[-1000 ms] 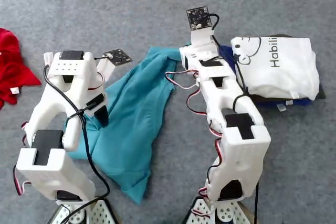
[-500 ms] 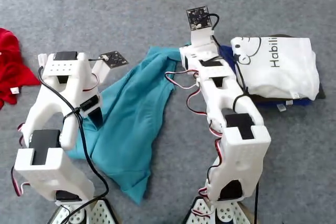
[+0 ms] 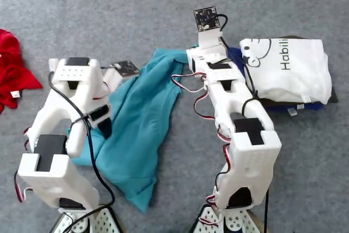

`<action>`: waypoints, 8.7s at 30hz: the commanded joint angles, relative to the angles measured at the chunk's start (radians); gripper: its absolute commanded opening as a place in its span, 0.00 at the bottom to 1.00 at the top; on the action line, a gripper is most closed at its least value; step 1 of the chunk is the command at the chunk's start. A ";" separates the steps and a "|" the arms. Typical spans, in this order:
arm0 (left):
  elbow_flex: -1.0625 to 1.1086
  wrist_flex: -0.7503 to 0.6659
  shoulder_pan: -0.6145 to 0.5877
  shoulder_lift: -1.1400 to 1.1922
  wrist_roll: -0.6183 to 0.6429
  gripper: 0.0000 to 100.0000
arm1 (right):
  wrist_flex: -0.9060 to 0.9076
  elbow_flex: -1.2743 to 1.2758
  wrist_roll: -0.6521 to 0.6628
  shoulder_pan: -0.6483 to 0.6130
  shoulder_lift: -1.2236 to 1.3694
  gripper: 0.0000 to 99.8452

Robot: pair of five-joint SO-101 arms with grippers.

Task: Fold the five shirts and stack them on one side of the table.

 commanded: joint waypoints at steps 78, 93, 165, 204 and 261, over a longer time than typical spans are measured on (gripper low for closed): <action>-1.070 0.364 -0.196 -0.061 0.623 0.03 | 0.052 -0.039 -0.155 -0.011 -0.145 0.01; -1.291 0.362 -0.593 -0.598 0.847 0.03 | 0.328 -0.456 -0.126 -0.017 -0.989 0.01; 0.687 -0.563 -0.773 -0.925 0.531 0.03 | 0.744 -0.308 -0.325 -0.577 -0.002 0.17; 0.437 -0.003 -0.634 -1.053 0.025 0.03 | 1.587 0.094 0.276 -0.330 -0.535 0.02; 0.360 0.112 -0.633 -1.142 0.021 0.03 | 1.381 -0.252 -0.002 -0.382 -0.203 0.15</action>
